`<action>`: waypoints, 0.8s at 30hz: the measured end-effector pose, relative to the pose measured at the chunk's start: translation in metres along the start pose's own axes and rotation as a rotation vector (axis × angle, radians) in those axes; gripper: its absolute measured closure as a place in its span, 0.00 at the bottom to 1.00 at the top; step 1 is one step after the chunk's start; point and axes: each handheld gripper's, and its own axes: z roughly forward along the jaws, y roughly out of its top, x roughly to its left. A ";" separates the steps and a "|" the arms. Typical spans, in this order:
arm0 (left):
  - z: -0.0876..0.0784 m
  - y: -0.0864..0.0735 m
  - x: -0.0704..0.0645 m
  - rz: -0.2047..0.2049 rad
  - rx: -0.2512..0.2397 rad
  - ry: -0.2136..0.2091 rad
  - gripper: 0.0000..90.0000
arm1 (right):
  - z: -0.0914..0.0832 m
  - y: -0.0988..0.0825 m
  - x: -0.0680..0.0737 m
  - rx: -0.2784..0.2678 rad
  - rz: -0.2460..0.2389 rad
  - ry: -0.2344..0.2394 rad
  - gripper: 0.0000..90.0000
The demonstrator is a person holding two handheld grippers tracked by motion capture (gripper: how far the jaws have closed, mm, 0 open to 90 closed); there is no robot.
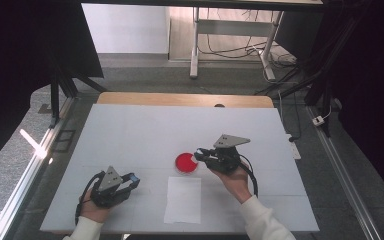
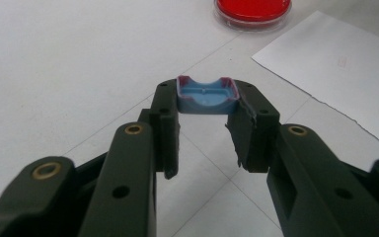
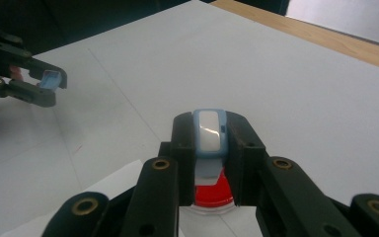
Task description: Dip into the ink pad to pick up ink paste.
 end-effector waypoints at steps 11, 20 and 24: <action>0.002 0.001 0.001 -0.001 0.001 -0.002 0.72 | -0.020 -0.004 0.008 -0.033 -0.022 0.021 0.84; 0.003 0.001 0.002 -0.004 0.003 -0.003 0.72 | -0.026 -0.008 0.022 -0.032 -0.051 0.058 0.84; 0.003 0.001 0.002 -0.004 0.002 -0.001 0.72 | -0.026 -0.009 0.027 -0.020 -0.052 0.079 0.84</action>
